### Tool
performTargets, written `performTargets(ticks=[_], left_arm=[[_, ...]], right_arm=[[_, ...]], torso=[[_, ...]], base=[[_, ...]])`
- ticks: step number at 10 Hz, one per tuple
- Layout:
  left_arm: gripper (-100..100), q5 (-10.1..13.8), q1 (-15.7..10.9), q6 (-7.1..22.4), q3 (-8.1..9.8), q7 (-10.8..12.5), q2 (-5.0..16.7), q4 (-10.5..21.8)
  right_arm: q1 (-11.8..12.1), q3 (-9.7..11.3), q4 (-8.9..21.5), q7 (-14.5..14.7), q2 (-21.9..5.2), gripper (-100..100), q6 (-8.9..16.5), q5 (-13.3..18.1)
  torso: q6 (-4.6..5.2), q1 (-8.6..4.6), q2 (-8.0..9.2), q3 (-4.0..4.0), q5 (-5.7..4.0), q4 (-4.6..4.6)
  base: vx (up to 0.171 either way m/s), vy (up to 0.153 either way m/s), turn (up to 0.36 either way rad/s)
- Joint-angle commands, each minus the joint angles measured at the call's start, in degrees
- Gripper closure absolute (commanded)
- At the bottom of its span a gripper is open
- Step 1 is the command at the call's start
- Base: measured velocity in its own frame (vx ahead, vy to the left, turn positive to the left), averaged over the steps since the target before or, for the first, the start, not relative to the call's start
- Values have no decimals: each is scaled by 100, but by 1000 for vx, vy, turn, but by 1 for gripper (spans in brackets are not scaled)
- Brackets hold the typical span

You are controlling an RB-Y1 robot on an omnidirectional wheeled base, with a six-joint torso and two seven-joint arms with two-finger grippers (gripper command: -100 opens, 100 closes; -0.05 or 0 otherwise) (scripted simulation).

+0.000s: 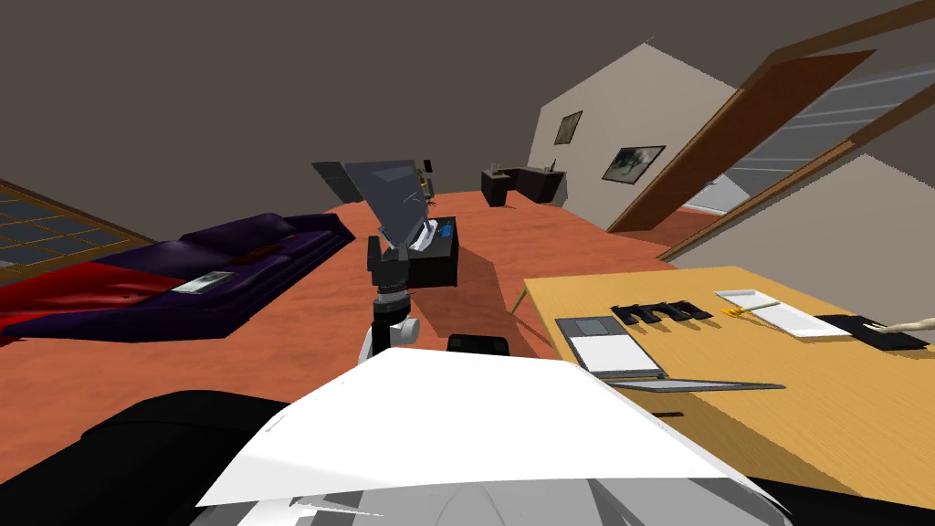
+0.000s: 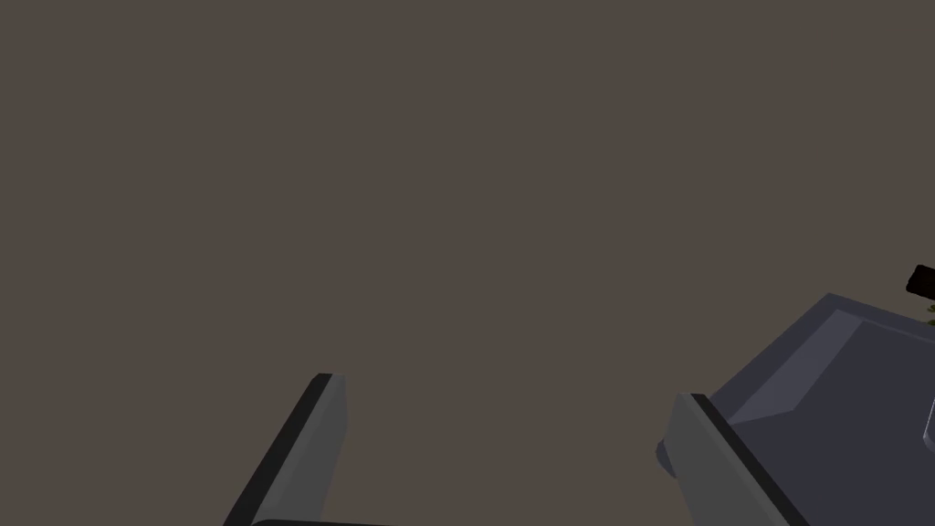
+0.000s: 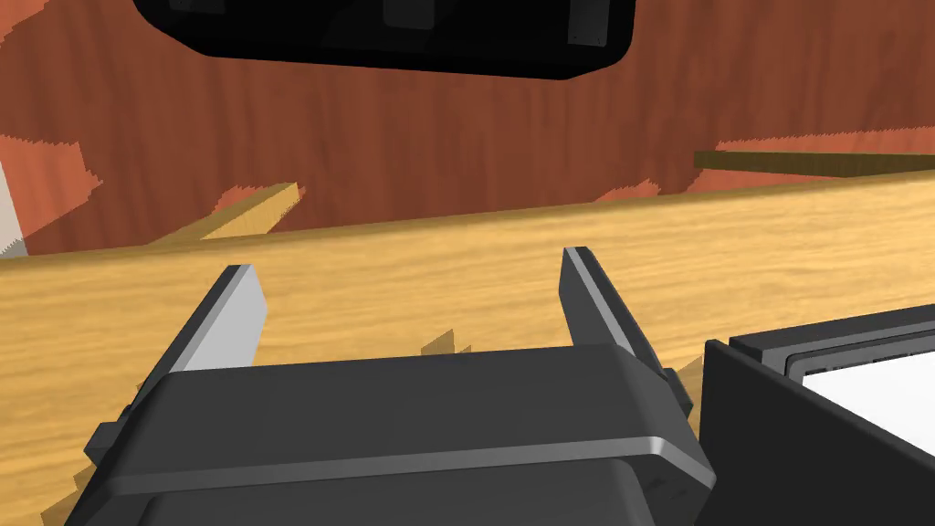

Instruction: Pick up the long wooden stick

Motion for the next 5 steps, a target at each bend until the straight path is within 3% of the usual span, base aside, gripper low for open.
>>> performTargets(ticks=[1,5], left_arm=[[0,0,0,0,0,0,0,0],[0,0,0,0,0,0,0,0]], right_arm=[[-128,141,286,-215,-11,-100,110,37],[-317,324,746,-472,0,-100,220,76]], torso=[[0,0,0,0,0,0],[-2,-13,0,0,-3,0]], base=[[24,-85,106],[21,-105,97]])
